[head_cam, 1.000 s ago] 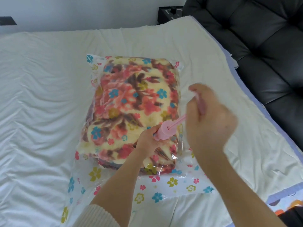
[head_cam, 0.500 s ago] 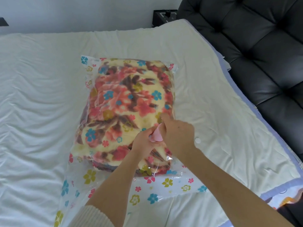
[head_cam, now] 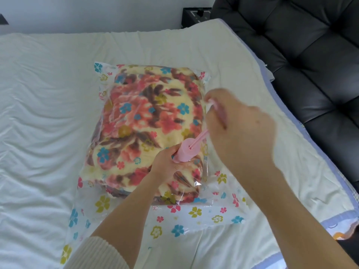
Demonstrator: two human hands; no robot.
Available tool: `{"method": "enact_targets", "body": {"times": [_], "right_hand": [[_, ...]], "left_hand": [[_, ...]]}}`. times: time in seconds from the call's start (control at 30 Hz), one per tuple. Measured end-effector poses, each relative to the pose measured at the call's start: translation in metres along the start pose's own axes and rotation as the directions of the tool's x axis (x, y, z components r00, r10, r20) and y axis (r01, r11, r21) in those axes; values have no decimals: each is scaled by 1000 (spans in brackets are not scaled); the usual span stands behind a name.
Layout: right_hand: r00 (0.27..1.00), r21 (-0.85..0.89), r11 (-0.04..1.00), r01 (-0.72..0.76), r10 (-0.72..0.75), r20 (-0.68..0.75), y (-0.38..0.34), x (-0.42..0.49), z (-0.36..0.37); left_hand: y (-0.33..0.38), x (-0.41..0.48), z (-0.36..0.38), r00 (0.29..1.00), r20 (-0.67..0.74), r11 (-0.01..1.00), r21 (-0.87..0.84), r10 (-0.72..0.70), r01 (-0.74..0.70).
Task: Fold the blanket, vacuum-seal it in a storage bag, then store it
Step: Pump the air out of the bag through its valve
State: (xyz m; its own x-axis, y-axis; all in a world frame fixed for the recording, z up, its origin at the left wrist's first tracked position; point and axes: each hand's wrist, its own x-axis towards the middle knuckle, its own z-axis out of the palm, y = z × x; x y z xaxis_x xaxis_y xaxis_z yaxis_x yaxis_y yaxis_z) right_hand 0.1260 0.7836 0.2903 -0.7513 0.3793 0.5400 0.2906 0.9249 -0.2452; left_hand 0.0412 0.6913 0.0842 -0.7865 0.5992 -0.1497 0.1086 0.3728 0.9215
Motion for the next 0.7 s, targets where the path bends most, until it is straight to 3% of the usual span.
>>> {"method": "enact_targets", "body": {"times": [0.07, 0.17, 0.2, 0.27, 0.33, 0.4, 0.47, 0.53, 0.63, 0.7], "right_hand": [[981, 97, 992, -83, 99, -167, 3, -4, 4], [992, -16, 999, -30, 32, 118, 3, -34, 57], [991, -51, 998, 32, -26, 130, 9, -32, 62], [982, 58, 995, 81, -90, 167, 5, -14, 47], [996, 109, 990, 86, -87, 4, -8, 4, 16], [990, 109, 994, 9, 7, -140, -8, 9, 3], [995, 165, 984, -71, 82, -60, 0, -12, 28], [993, 82, 994, -77, 69, 97, 7, -28, 58], [994, 89, 996, -12, 2, 106, 3, -14, 38], [1000, 107, 994, 6, -4, -16, -10, 2, -1]], "left_hand": [[0, -2, 2, 1000, 0, 1000, 17, -10, 10], [3, -5, 2, 999, -3, 998, 38, -53, 53], [3, -6, 1, 998, -11, 998, 35, -59, 60], [4, -7, -3, 998, -16, 998, 28, -60, 60], [5, -6, -4, 998, -8, 999, -3, -55, 55], [9, -7, -4, 999, -5, 999, -10, -44, 44], [13, -8, -2, 999, 8, 998, -29, -50, 50], [13, -8, 0, 999, 9, 999, -22, -46, 46], [8, -6, -1, 998, -13, 998, -15, -55, 55], [5, -5, -2, 999, -14, 999, -28, -46, 45]]}}
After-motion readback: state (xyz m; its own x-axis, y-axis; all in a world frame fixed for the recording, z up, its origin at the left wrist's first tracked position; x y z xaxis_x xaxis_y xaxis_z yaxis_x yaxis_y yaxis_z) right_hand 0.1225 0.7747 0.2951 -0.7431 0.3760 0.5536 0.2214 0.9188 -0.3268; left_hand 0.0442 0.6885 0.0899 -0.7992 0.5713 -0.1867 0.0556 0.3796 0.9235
